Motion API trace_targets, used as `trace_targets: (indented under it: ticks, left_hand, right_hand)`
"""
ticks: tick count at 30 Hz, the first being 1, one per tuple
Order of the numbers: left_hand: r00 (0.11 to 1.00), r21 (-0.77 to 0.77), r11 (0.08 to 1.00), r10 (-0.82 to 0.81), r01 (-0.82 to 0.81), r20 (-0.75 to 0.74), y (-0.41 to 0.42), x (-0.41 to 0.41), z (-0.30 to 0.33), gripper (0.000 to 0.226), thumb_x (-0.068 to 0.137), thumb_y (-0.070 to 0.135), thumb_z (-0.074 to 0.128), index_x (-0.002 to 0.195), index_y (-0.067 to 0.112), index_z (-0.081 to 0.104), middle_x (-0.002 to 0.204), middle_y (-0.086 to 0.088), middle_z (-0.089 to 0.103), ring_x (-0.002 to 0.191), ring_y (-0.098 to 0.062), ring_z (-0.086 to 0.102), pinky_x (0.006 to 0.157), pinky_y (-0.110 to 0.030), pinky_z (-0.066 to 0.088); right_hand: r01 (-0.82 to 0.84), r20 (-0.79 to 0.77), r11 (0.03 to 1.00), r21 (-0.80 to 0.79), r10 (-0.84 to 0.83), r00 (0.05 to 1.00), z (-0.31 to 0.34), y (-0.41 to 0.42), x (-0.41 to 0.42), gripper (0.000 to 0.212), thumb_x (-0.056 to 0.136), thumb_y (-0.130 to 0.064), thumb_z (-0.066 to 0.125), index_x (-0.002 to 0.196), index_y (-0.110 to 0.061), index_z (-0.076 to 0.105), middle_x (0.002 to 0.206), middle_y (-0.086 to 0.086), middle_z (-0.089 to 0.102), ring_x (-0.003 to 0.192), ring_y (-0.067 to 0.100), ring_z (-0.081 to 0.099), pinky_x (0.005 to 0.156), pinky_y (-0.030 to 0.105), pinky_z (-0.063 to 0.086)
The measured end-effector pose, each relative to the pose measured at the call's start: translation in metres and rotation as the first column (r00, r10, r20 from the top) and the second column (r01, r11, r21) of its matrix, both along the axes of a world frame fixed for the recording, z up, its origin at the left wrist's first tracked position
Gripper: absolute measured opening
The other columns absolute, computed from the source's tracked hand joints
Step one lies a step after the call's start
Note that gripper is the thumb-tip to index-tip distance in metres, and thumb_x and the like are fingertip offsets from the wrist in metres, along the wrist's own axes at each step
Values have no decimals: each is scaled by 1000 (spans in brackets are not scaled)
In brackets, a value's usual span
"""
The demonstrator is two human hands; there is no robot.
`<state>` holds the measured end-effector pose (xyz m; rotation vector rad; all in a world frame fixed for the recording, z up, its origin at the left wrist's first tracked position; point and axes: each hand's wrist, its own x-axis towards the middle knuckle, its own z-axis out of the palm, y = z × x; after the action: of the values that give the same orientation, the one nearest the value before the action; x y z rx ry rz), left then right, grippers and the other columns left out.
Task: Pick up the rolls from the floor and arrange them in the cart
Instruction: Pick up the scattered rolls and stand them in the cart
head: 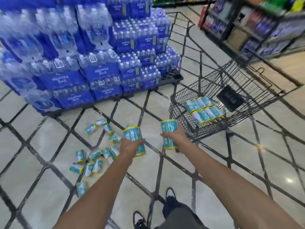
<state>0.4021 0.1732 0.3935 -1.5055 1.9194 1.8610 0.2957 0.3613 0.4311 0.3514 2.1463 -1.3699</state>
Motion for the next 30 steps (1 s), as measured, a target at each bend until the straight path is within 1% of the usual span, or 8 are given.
trace_targets:
  ticks: [3, 6, 10, 14, 18, 20, 25, 30]
  left_hand:
    - [1000, 16, 1000, -17, 17, -13, 46, -24, 7, 74, 67, 29, 93, 117, 6, 43, 101, -10, 61, 87, -26, 63, 63, -30, 49]
    - [999, 37, 999, -36, 37, -27, 99, -56, 9, 75, 66, 27, 93, 117, 10, 42, 103, -10, 61, 86, -25, 63, 62, -29, 49]
    - [999, 67, 997, -44, 46, -24, 174, -108, 2, 98, 40, 41, 95, 120, 10, 48, 109, -13, 66, 89, -27, 69, 70, -41, 62]
    - [999, 62, 998, -32, 31, 24, 246, -162, -3, 99, 42, 45, 92, 121, 11, 43, 108, -11, 63, 93, -30, 68, 82, -50, 61]
    - [998, 60, 998, -20, 17, 60, 301, -206, 3, 85, 62, 38, 93, 122, 12, 38, 110, -11, 60, 97, -31, 66, 85, -50, 60]
    - [997, 48, 999, -12, 8, 79, 320, -227, 2, 83, 65, 39, 92, 121, 12, 37, 111, -11, 59, 98, -30, 65, 85, -47, 59]
    - [993, 39, 998, 37, -41, 109, 336, -286, -11, 79, 67, 36, 91, 120, 12, 37, 112, -12, 59, 97, -29, 65, 86, -45, 59]
    - [984, 40, 994, 92, -99, 149, 321, -359, -38, 79, 70, 37, 90, 122, 11, 35, 115, -12, 59, 100, -29, 64, 85, -41, 57]
  right_hand:
    - [36, 6, 999, -4, -36, 999, 1, 48, -17, 78, 60, -22, 95, 121, -14, 46, 111, 10, 65, 96, 26, 66, 78, 41, 59]
    - [75, 26, 997, -6, -75, 997, -6, 102, -42, 84, 55, -23, 96, 124, -16, 48, 112, 10, 66, 97, 28, 67, 84, 46, 60]
    - [106, 29, 994, -26, -105, 994, -15, 180, -86, 75, 62, -14, 95, 121, -14, 49, 110, 11, 67, 94, 27, 69, 83, 47, 61]
    - [93, 55, 995, -37, -91, 994, -18, 257, -140, 79, 66, -15, 94, 124, -14, 41, 109, 8, 62, 93, 24, 66, 82, 42, 58]
    - [84, 92, 996, -32, -81, 992, -25, 311, -189, 86, 53, -19, 98, 120, -16, 44, 112, 11, 64, 98, 30, 68, 90, 52, 59]
    - [86, 112, 996, -33, -81, 990, -26, 324, -212, 86, 48, -21, 98, 116, -18, 46, 112, 12, 65, 98, 31, 69, 89, 53, 60]
    - [0, 90, 1000, -17, 2, 996, -38, 325, -277, 75, 67, -11, 92, 126, -11, 46, 113, 11, 65, 96, 26, 66, 80, 38, 55]
    - [-135, 136, 991, -1, 134, 982, -64, 299, -347, 74, 75, -17, 89, 129, -12, 38, 111, 6, 57, 98, 21, 55, 89, 34, 46]
